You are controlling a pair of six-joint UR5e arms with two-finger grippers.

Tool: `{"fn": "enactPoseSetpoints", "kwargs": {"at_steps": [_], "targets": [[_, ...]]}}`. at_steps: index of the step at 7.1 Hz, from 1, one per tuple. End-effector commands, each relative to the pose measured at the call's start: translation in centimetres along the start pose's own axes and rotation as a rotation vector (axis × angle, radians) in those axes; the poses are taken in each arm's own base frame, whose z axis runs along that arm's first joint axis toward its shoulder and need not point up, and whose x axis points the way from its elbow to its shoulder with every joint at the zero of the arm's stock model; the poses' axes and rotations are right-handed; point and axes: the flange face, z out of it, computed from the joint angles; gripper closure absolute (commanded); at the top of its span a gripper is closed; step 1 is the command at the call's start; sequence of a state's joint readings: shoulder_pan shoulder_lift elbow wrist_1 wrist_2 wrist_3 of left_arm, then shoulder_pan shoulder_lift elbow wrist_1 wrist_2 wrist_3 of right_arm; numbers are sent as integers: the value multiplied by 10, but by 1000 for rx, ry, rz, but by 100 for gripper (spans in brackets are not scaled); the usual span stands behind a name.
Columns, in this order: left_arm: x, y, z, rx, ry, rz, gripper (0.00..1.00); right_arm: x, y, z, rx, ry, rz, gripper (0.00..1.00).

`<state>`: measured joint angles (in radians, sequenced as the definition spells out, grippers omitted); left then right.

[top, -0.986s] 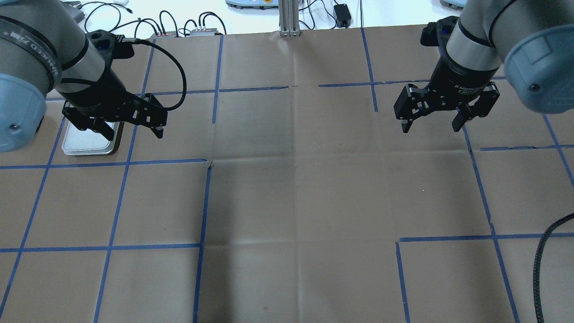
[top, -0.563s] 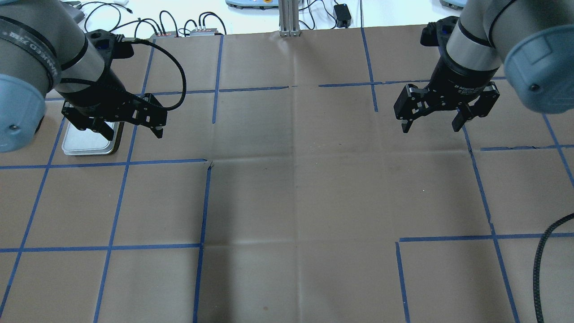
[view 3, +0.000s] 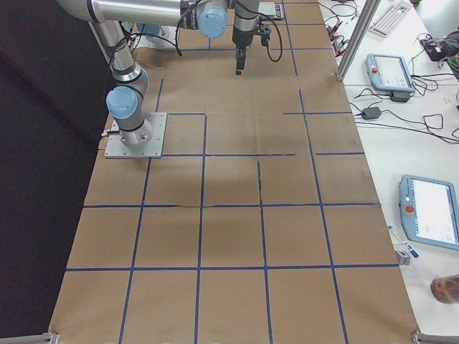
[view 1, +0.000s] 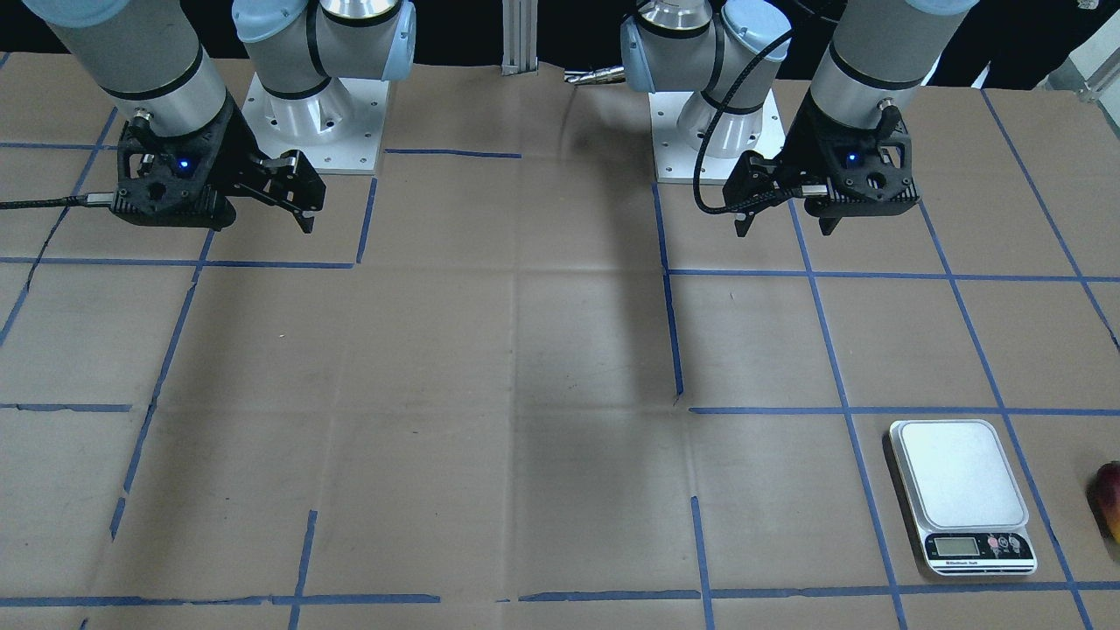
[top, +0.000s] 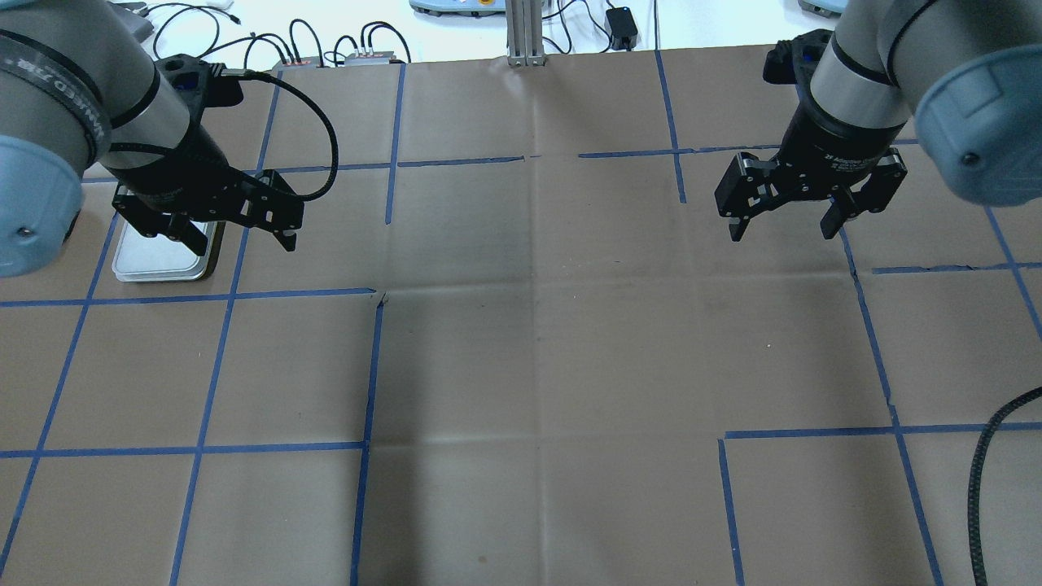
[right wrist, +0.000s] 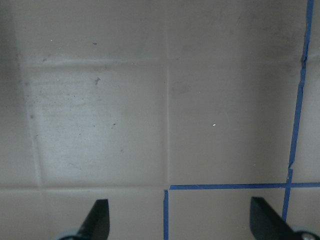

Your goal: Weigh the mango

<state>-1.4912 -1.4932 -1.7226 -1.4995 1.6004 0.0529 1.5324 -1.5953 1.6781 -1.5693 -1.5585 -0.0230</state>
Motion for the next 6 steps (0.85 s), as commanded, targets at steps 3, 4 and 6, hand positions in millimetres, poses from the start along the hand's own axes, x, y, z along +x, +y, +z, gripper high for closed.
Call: {"fn": "enactPoseSetpoints", "kwargs": {"at_steps": [3, 4, 6], "targets": [[-2, -2, 1, 2, -6, -1, 0, 0, 0, 0, 0, 0, 0, 0], [-4, -3, 1, 5, -6, -4, 0, 0, 0, 0, 0, 0, 0, 0], [-6, -5, 3, 2, -7, -7, 0, 0, 0, 0, 0, 0, 0, 0]]}}
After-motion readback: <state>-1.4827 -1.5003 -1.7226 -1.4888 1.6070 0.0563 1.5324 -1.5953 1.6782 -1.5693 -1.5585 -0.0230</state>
